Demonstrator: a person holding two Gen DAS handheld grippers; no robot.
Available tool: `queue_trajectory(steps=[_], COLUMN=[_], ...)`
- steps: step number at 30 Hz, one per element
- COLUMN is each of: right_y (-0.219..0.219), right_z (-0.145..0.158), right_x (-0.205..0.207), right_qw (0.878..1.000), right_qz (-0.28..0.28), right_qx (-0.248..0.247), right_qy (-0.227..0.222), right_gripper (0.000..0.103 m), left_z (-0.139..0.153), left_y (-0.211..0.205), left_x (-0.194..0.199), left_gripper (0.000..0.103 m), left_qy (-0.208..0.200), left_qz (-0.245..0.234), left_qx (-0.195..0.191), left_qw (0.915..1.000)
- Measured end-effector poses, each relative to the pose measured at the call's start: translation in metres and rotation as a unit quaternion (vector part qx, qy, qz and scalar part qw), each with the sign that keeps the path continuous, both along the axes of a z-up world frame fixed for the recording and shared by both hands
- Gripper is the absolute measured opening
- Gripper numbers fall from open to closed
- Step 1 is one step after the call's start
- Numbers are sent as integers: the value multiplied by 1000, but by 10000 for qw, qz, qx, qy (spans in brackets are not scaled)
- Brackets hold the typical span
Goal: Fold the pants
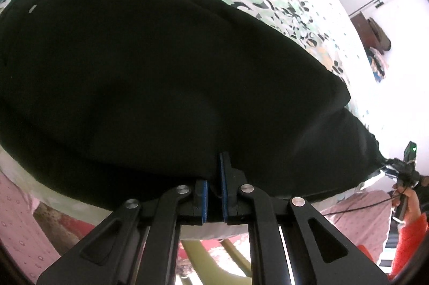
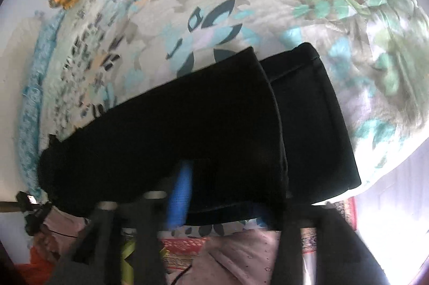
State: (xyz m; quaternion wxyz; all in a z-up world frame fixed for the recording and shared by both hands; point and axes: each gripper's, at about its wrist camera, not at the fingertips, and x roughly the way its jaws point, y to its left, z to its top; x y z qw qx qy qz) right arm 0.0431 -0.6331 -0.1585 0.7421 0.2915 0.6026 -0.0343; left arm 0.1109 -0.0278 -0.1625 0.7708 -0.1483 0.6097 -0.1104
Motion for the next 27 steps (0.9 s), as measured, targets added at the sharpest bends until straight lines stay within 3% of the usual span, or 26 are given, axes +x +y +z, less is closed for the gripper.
queue_trajectory(steps=[5,10,11,12,13,14,17,20,27], right_y=[-21,-32,-34,-36,-36,-35,-32,-26,-34], right_z=[2,-4,-5,-5,-4,0,11,19,8], right_x=[-3,-2,-2,-3,-2,-1,-3,-5,-18], right_qw=[9944,9922,9925,9936,9951,9974,9994,9933,9788], right_qz=[-454,-792,-802,-760,-689,-568,-187,239,120], right_qx=[830,856,832,755,637,358,-211,-1127,-2019], right_qy=[-479,-437,-405,-355,-320,-267,-207,32,315], right_gripper=[70,69,63,54,21,10,10,10,10], left_z=[-2,-4,-3,-3,-3,-3,-2,0,3], left_y=[-5,-6,-6,-6,-7,-7,-11,-20,-52], left_x=[1,1,1,1,1,1,0,-5,-17], left_gripper=[7,7,7,7,7,7,7,7,7], left_qy=[-3,-15,-19,-22,-25,-27,-40,-33,-111], left_qz=[-62,-86,-88,-93,-103,-120,-188,-373,-982], left_qx=[94,127,122,121,132,151,167,54,215], left_qw=[9999,9999,9999,9999,9999,9998,9997,9993,9949])
